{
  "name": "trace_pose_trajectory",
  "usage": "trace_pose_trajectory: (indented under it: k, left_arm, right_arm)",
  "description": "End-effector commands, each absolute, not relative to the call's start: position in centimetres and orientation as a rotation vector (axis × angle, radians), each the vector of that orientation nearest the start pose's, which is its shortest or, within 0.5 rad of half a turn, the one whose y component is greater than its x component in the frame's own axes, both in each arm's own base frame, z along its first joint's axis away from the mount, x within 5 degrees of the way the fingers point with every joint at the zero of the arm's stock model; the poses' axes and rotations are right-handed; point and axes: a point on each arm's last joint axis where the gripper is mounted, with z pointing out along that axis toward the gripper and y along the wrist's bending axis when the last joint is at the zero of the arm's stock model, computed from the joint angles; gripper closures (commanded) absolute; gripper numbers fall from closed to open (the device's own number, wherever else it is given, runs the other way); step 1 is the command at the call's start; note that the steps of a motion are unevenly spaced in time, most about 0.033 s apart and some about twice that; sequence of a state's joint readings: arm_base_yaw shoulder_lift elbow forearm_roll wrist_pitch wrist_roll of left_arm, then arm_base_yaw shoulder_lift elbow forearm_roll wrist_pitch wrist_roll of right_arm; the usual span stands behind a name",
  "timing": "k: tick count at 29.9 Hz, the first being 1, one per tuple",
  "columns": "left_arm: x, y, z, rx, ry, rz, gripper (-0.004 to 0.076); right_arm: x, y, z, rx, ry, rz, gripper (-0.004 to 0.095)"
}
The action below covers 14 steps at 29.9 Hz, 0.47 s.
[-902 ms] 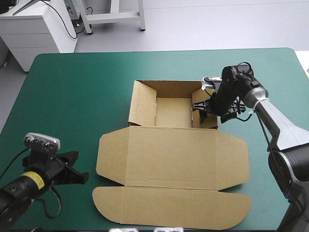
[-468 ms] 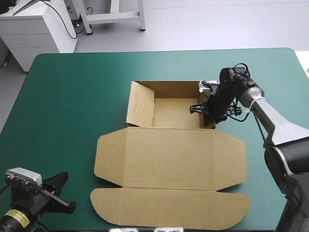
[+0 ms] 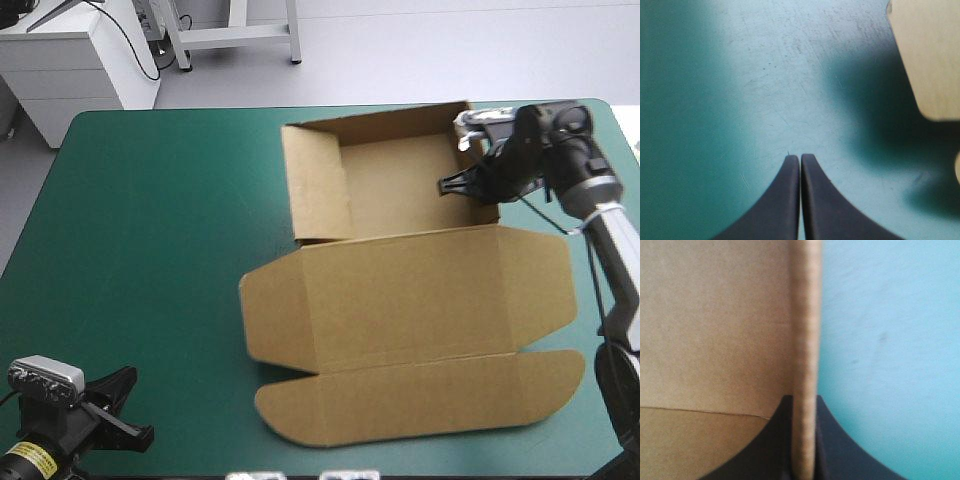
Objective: Fold the box
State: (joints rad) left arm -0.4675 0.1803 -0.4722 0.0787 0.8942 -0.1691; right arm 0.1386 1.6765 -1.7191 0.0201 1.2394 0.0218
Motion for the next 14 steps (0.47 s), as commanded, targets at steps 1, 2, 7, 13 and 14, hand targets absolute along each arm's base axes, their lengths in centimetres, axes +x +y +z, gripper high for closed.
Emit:
trace_pose_trajectory:
  k: [1,2,7,13,14]
  left_arm:
    - [3.4,-1.1,29.1,0.316,2.004,-0.31,0.0732]
    - [3.4,-1.1,29.1,0.317,2.006,-0.31,0.0732]
    - [3.4,-1.1,29.0,0.317,2.013,-0.308,0.0732]
    - [3.3,-1.2,29.0,0.315,2.018,-0.322,0.0732]
    - [3.3,-1.2,29.0,0.313,2.018,-0.324,0.0732]
  right_arm:
    - [32.4,0.3,43.7,-0.02,2.484,-0.056,0.0928]
    - [32.1,-1.2,44.4,0.024,2.46,-0.096,0.0928]
    - [30.8,-8.2,46.5,0.247,2.343,-0.268,0.0928]
    - [30.9,-14.6,44.9,0.508,2.3,-0.277,0.0928]
    - [31.1,-15.4,44.3,0.532,2.309,-0.281,0.0928]
